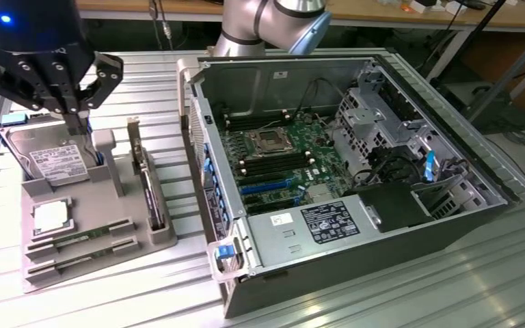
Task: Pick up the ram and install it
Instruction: 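Reach for the ram, then pick up the ram and move it above insertion slot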
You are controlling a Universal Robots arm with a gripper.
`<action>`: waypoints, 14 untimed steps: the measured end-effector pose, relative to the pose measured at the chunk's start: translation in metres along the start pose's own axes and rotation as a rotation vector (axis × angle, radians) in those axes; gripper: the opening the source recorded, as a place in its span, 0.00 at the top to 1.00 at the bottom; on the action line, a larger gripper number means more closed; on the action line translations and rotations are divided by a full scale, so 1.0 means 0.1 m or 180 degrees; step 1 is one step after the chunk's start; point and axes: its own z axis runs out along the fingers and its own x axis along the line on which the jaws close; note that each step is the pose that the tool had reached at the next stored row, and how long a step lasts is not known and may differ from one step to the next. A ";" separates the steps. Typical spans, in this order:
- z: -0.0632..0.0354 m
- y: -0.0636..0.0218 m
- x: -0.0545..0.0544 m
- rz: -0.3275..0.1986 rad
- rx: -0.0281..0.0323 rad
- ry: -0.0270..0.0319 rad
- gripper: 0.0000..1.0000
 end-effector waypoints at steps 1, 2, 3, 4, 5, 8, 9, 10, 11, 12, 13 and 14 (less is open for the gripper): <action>-0.004 -0.012 0.04 0.0000 0.0000 -0.0001 0.89; -0.006 -0.025 0.09 0.0000 0.0000 -0.0002 0.89; -0.006 -0.035 0.13 -0.0001 0.0000 -0.0003 0.89; -0.006 -0.037 0.13 -0.0001 -0.0001 -0.0003 0.89; -0.006 -0.037 0.13 -0.0001 0.0000 -0.0002 0.89; -0.007 -0.037 0.13 -0.0001 0.0000 -0.0002 0.89; -0.007 -0.037 0.13 -0.0001 0.0000 -0.0002 0.89; -0.007 -0.037 0.13 -0.0001 0.0000 -0.0002 0.89; -0.007 -0.037 0.13 -0.0001 0.0000 -0.0002 0.89; -0.007 -0.037 0.13 -0.0001 0.0000 -0.0002 0.89; -0.007 -0.037 0.13 -0.0001 0.0000 -0.0002 0.89; -0.007 -0.037 0.13 -0.0001 0.0000 -0.0002 0.89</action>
